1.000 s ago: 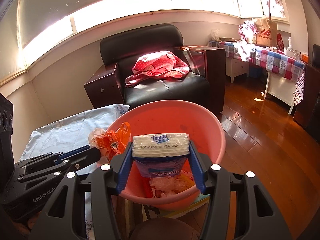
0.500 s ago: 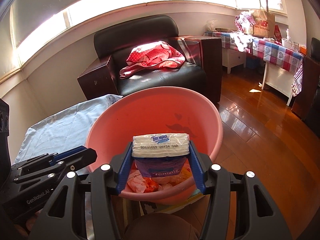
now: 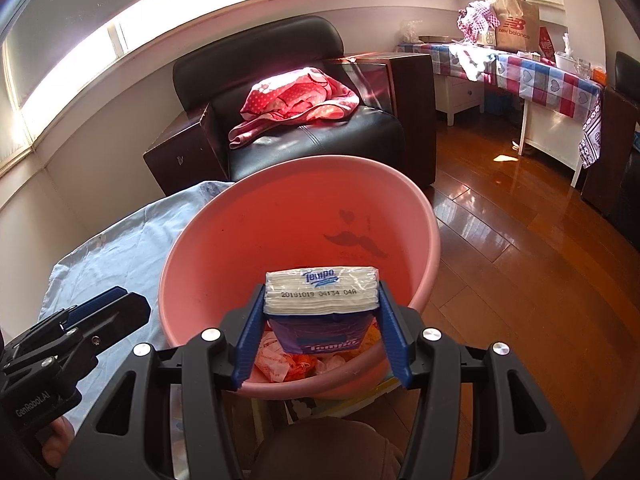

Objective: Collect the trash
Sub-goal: 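Open the right tool to drop the tissue pack into the bucket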

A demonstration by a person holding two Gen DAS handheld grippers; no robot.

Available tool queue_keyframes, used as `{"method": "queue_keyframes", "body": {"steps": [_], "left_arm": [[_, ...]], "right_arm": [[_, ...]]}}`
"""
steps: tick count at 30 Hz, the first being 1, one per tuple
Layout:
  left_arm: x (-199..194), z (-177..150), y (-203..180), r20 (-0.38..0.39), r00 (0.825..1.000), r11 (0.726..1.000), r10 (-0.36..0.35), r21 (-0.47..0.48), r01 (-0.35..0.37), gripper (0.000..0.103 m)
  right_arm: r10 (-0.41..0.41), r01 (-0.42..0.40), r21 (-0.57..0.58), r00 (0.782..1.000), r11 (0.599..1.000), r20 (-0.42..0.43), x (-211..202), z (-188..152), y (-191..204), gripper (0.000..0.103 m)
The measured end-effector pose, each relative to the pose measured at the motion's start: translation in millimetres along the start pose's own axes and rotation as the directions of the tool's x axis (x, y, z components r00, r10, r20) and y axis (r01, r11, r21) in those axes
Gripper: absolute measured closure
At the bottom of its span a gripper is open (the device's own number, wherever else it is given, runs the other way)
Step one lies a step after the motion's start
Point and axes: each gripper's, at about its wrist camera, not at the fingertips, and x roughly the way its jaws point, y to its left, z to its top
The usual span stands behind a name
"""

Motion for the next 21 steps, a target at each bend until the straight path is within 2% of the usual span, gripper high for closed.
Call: {"method": "queue_keyframes", "body": {"steps": [21], "left_arm": [[-21.7, -7.5, 4.9, 0.023, 0.999, 1.0, 0.029, -0.012, -0.029, 0.051]], "right_arm": [[-0.002, 0.002, -0.023, 1.0, 1.0, -0.027, 3.8, -0.8, 6.1, 0.049]]}}
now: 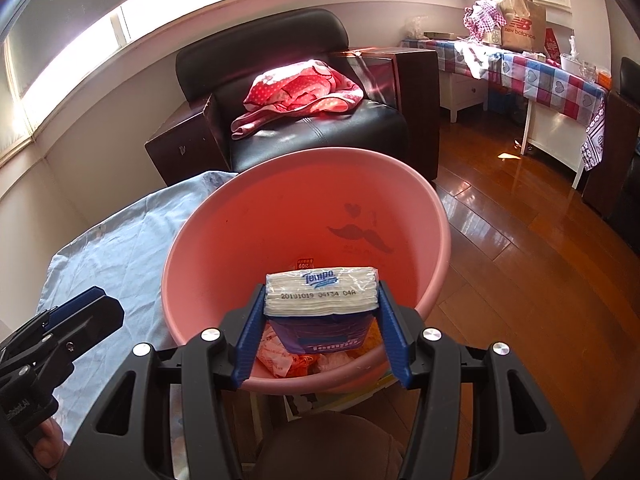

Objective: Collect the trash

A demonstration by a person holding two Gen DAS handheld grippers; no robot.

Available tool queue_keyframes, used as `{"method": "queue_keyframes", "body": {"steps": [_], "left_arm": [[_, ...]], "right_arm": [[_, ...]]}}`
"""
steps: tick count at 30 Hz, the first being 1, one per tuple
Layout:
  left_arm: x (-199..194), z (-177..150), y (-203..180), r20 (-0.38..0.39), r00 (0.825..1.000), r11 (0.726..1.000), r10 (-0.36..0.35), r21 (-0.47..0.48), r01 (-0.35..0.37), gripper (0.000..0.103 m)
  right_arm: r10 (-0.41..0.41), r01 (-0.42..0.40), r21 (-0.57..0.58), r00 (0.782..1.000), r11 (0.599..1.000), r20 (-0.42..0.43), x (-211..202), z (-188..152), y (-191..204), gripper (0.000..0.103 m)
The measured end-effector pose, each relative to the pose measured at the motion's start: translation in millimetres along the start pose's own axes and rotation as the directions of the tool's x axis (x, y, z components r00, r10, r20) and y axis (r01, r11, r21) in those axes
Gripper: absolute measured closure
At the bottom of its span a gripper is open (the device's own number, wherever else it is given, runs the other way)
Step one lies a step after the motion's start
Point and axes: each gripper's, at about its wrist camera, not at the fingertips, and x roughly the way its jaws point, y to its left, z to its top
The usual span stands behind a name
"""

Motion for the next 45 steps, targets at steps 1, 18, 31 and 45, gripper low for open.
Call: {"method": "queue_keyframes", "body": {"steps": [1, 18, 31, 45], "left_arm": [[-0.7, -0.4, 0.3, 0.001, 1.0, 1.0, 0.001, -0.001, -0.001, 0.051], [-14.8, -4.4, 8.8, 0.015, 1.0, 1.0, 0.021, -0.022, -0.021, 0.05], [-16.3, -5.3, 15.4, 0.023, 0.999, 0.999, 0.026, -0.031, -0.025, 0.047], [-19.6, -4.3, 19.0, 0.033, 0.999, 0.999, 0.03, -0.037, -0.028, 0.046]], "right_arm": [[0.001, -0.001, -0.003, 1.0, 1.0, -0.001, 0.0, 0.3, 0.5, 0.049], [0.016, -0.017, -0.044, 0.999, 0.999, -0.031, 6.0, -0.7, 10.2, 0.049], [0.006, -0.005, -0.079, 1.0, 0.997, 0.009, -9.3, 0.6, 22.3, 0.048], [-0.038, 0.06, -0.134, 0.986, 0.989, 0.161, -43.7, -1.1, 39.3, 0.048]]}}
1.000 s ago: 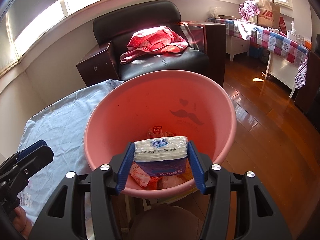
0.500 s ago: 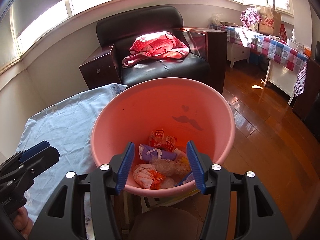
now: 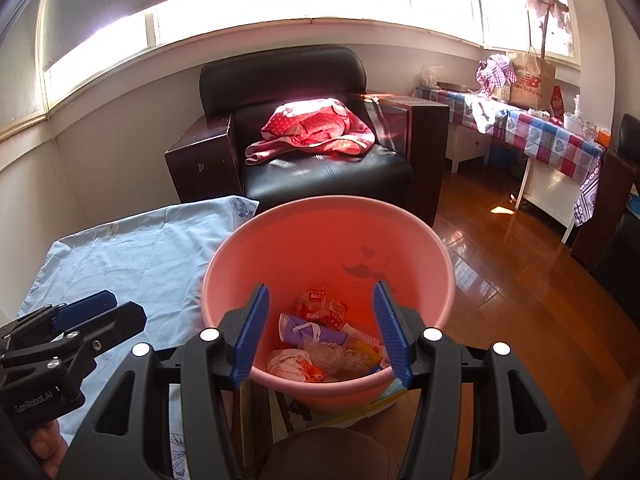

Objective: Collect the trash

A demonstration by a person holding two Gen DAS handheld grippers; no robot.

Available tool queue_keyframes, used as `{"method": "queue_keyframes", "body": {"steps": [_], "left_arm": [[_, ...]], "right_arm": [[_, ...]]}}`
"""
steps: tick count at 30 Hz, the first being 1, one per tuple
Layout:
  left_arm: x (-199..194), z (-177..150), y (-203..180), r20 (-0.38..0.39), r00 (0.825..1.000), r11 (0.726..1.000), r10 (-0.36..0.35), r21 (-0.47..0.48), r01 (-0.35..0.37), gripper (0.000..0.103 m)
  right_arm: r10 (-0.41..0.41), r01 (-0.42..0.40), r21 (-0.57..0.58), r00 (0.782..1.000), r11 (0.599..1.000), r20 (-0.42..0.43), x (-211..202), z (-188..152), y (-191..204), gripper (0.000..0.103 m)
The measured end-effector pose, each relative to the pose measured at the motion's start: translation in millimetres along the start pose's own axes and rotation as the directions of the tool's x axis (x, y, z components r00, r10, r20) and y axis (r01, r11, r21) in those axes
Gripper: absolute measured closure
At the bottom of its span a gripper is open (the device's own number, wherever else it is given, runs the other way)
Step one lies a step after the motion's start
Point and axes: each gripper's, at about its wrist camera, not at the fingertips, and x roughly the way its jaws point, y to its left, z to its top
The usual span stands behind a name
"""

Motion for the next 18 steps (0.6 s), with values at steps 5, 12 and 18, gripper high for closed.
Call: {"method": "queue_keyframes", "body": {"steps": [5, 12, 18], "left_arm": [[-6.6, -0.1, 0.8, 0.013, 1.0, 1.0, 0.007, -0.001, -0.007, 0.046], [-17.1, -0.1, 5.1, 0.032, 0.999, 1.0, 0.03, -0.003, -0.03, 0.046], [-28.9, -2.1, 11.9, 0.058, 0.997, 0.998, 0.055, -0.019, -0.054, 0.046]], "right_arm": [[-0.009, 0.01, -0.049, 0.999, 0.999, 0.032, -10.6, 2.0, 11.8, 0.048], [0.015, -0.012, -0.075, 0.999, 0.997, 0.039, -21.1, 0.1, 26.6, 0.048], [0.017, -0.013, -0.072, 0.998, 0.997, 0.053, -31.4, -0.6, 34.6, 0.048]]}}
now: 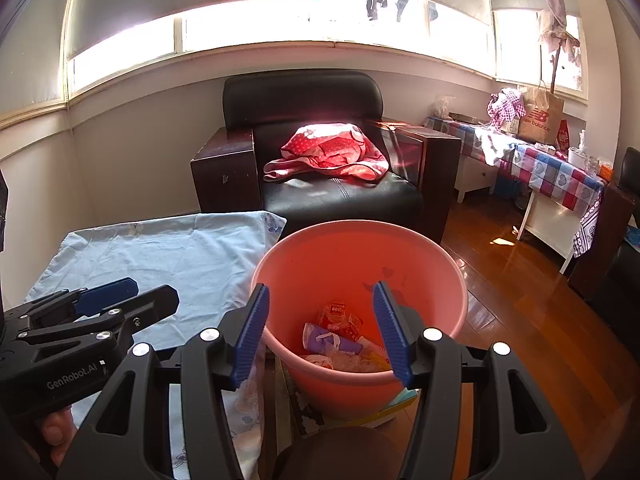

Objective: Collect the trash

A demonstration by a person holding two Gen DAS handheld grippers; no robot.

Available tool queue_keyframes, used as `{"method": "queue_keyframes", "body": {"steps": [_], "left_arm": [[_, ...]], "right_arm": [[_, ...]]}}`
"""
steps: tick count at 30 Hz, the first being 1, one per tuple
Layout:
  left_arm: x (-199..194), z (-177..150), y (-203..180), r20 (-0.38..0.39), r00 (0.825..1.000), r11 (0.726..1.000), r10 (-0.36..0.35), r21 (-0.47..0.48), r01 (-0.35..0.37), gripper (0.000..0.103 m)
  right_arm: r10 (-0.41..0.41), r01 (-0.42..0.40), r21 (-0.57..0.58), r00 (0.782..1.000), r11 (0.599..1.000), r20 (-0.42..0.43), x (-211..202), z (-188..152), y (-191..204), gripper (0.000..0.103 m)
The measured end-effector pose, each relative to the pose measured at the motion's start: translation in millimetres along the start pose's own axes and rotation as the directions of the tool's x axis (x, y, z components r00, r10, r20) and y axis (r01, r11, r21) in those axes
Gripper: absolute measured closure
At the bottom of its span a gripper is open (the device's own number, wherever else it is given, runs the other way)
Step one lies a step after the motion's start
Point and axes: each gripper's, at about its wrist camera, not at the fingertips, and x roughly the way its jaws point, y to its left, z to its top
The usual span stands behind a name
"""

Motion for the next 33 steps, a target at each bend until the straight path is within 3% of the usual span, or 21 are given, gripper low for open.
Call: {"method": "queue_keyframes", "body": {"steps": [5, 21, 33], "left_arm": [[-12.1, 0.0, 3.0, 0.031, 0.999, 1.0, 0.018, 0.006, -0.018, 0.046], [-43.8, -4.2, 8.5, 0.104, 0.992, 0.998, 0.065, 0.001, -0.066, 0.046], [-54.1, -12.0, 21.8, 0.101, 0.991, 0.996, 0.084, -0.035, -0.081, 0.046]], "right_arm": [[0.017, -0.017, -0.006, 1.0, 1.0, -0.023, -3.1, -4.3, 11.4, 0.048], [-0.009, 0.01, -0.012, 0.996, 1.0, 0.083, -39.3, -8.3, 38.8, 0.049], [-0.022, 0.023, -0.009, 0.996, 1.0, 0.084, -42.5, -13.7, 53.1, 0.049]]}}
